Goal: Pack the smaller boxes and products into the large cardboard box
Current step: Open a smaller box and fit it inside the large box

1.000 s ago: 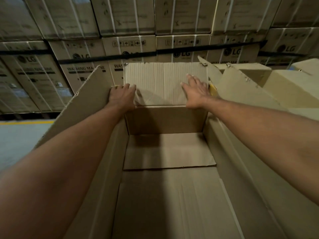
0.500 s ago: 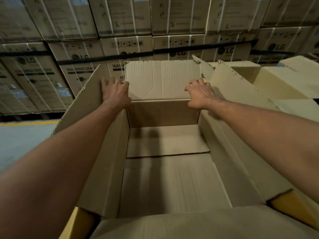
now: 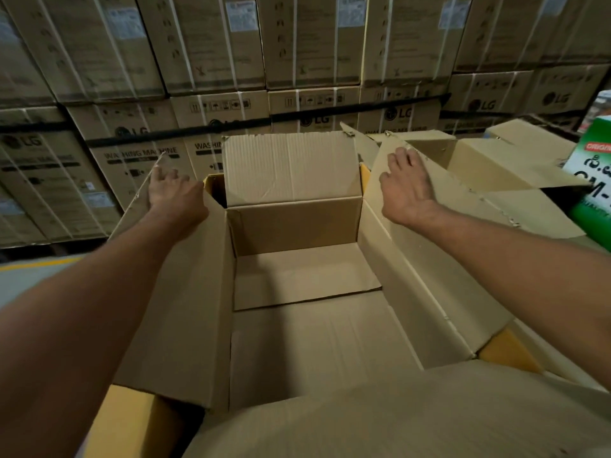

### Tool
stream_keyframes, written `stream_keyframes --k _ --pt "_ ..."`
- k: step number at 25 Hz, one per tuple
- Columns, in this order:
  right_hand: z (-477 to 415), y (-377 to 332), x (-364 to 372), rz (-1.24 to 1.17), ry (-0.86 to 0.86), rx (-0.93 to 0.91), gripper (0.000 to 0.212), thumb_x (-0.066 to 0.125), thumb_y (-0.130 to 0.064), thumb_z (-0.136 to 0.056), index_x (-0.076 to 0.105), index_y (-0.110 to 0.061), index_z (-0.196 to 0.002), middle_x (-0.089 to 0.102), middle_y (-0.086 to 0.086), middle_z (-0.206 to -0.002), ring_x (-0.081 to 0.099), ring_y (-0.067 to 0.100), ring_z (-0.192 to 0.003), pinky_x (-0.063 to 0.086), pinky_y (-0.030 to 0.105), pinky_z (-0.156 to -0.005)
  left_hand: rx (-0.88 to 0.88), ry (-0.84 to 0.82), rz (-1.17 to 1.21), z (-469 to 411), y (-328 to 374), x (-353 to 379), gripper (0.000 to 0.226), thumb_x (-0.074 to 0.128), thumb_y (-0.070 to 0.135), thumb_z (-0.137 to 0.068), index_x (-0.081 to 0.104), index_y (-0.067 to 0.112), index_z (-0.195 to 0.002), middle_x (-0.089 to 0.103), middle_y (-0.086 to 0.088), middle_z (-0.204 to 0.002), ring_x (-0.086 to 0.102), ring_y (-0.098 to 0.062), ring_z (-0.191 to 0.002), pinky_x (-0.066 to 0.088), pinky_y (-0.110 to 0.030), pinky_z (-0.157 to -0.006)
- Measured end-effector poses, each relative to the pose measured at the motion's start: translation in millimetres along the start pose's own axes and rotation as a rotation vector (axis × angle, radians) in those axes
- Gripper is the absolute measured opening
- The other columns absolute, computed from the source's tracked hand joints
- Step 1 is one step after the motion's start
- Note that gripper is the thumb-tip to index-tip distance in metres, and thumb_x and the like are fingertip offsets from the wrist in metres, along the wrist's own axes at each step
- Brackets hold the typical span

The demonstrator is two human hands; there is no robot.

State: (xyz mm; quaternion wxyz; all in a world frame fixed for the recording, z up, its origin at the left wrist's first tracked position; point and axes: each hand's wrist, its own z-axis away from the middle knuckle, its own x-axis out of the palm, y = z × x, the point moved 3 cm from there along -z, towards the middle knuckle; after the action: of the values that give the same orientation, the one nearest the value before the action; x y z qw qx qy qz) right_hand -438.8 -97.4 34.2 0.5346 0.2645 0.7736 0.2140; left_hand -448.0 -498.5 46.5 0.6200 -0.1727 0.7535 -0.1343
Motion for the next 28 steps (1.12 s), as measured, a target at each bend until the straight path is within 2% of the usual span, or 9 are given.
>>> stream_keyframes --k 5,8,10,13,15,21,23,25,28 --pt "7.5 22.7 -21.9 -0.045 -0.053 0.139 0.070 0.074 -0.051 -0.076 0.059 -0.021 -0.137 0.030 0.018 -0.161 0.027 0.039 -0.147 0.024 0.058 -0.118 0.024 0.020 -0.047 12.6 7.8 -20.8 0.053 0.065 0.039 -0.092 0.054 0.022 -0.141 0.049 -0.015 -0.148 0.032 -0.036 -0.147 0.014 -0.060 -0.123" --pt "8.8 29.6 -38.3 -0.231 -0.114 0.227 0.060 0.078 -0.033 -0.080 0.056 -0.018 -0.134 0.044 0.018 -0.143 0.056 0.034 -0.115 0.050 0.046 -0.088 -0.099 0.005 -0.099 19.3 14.9 -53.4 0.047 0.063 0.039 -0.092 0.058 0.023 -0.136 0.031 -0.017 -0.161 0.013 -0.044 -0.152 0.007 -0.072 -0.117" --pt "4.9 32.5 -45.4 -0.367 -0.148 0.261 0.048 0.076 -0.019 -0.086 0.058 -0.014 -0.130 0.051 0.015 -0.126 0.061 0.031 -0.099 0.049 0.040 -0.066 -0.221 -0.044 -0.028 22.1 10.4 -67.3 0.050 0.061 0.038 -0.094 0.056 0.017 -0.139 0.014 -0.017 -0.166 0.011 -0.051 -0.150 0.018 -0.076 -0.110" --pt "-3.8 34.3 -47.2 -0.542 -0.122 0.327 0.032 0.071 -0.007 -0.090 0.063 -0.012 -0.121 0.057 0.013 -0.116 0.060 0.028 -0.093 0.045 0.037 -0.062 -0.283 -0.033 0.090 26.7 -1.9 -65.1 0.047 0.057 0.028 -0.099 0.051 0.007 -0.140 0.034 -0.025 -0.150 0.052 -0.042 -0.117 0.050 -0.051 -0.084" --pt "-9.4 36.4 -44.9 -0.691 -0.097 0.415 0.024 0.069 -0.003 -0.092 0.066 -0.012 -0.114 0.062 0.011 -0.106 0.058 0.026 -0.089 0.050 0.036 -0.064 -0.271 0.038 0.171 26.5 -8.4 -61.9 0.031 0.056 0.019 -0.099 0.057 0.002 -0.125 0.048 -0.024 -0.119 0.051 -0.031 -0.087 0.044 -0.041 -0.071" --pt "-12.8 48.1 -32.6 -0.781 -0.085 0.483 0.019 0.069 -0.004 -0.090 0.071 -0.013 -0.106 0.067 0.009 -0.096 0.062 0.024 -0.084 0.051 0.033 -0.062 -0.199 0.125 0.230 16.5 -12.7 -62.8 0.023 0.056 0.009 -0.098 0.058 0.001 -0.119 0.050 -0.022 -0.108 0.050 -0.029 -0.078 0.043 -0.039 -0.065" --pt "-11.1 51.0 -27.8 -0.718 -0.105 0.461 0.023 0.070 -0.009 -0.091 0.072 -0.015 -0.112 0.068 0.010 -0.100 0.065 0.026 -0.091 0.050 0.033 -0.064 -0.193 0.076 0.181 17.2 -13.0 -55.6 0.026 0.058 0.012 -0.098 0.058 0.003 -0.122 0.048 -0.020 -0.111 0.052 -0.030 -0.084 0.046 -0.041 -0.070" --pt "-7.7 49.2 -24.4 -0.598 -0.139 0.399 0.028 0.070 -0.016 -0.090 0.070 -0.016 -0.118 0.064 0.012 -0.113 0.062 0.029 -0.103 0.050 0.036 -0.071 -0.210 0.014 0.077 18.6 -10.9 -49.3 0.035 0.059 0.021 -0.097 0.058 0.011 -0.131 0.046 -0.021 -0.135 0.053 -0.037 -0.114 0.048 -0.052 -0.095" --pt "-4.3 35.0 -31.8 -0.332 -0.075 0.262 0.033 0.074 -0.030 -0.083 0.070 -0.018 -0.113 0.052 0.015 -0.133 0.048 0.032 -0.123 0.042 0.049 -0.097 -0.145 0.098 -0.148 19.9 4.1 -48.8 0.050 0.062 0.033 -0.094 0.054 0.019 -0.141 0.019 -0.019 -0.164 0.017 -0.039 -0.152 0.018 -0.057 -0.120"
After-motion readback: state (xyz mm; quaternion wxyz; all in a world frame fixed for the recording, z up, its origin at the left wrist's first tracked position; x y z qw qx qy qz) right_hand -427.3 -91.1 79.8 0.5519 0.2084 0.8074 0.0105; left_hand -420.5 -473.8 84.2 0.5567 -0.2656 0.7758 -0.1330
